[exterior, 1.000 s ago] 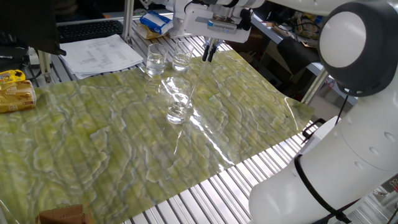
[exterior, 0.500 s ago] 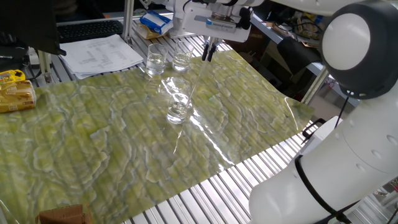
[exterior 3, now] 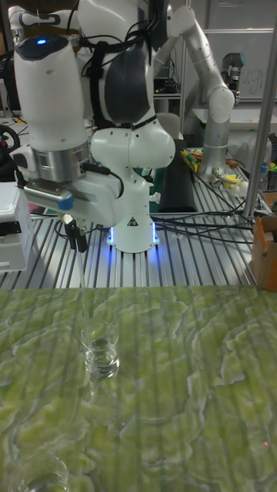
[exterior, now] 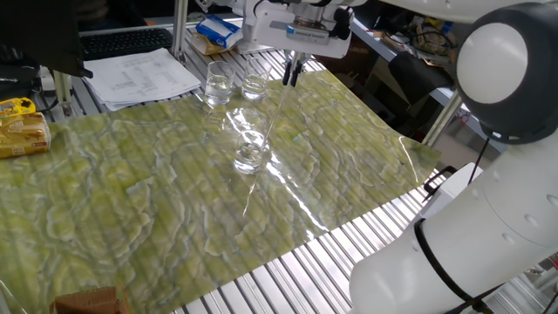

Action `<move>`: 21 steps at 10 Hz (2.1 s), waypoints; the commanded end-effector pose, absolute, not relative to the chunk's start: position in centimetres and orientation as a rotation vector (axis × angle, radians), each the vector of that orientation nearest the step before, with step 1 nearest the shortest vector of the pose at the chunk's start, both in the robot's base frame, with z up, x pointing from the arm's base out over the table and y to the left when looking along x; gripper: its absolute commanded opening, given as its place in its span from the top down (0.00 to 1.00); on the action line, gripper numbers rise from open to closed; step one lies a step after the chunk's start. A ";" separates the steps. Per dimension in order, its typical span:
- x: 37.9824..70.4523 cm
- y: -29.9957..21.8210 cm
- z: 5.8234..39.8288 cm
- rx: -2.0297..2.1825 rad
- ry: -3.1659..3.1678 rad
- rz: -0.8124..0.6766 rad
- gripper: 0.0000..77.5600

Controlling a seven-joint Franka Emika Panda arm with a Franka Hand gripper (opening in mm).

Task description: Stir the beaker with a glass rod

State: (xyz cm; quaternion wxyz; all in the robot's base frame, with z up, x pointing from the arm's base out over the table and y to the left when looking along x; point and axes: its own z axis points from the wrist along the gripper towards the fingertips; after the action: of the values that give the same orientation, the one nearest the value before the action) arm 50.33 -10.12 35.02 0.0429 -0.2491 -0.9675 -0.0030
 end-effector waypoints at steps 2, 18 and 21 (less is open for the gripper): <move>49.6 -8.8 35.1 -0.828 -2.934 0.008 0.98; 51.8 -6.1 34.6 -1.097 -2.833 -0.065 0.98; 53.9 -6.2 34.3 -1.180 -2.807 -0.050 0.98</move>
State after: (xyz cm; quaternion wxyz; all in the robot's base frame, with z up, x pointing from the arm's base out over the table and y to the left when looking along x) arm 52.69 -6.10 34.34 0.0527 -0.3779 -0.9241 -0.0211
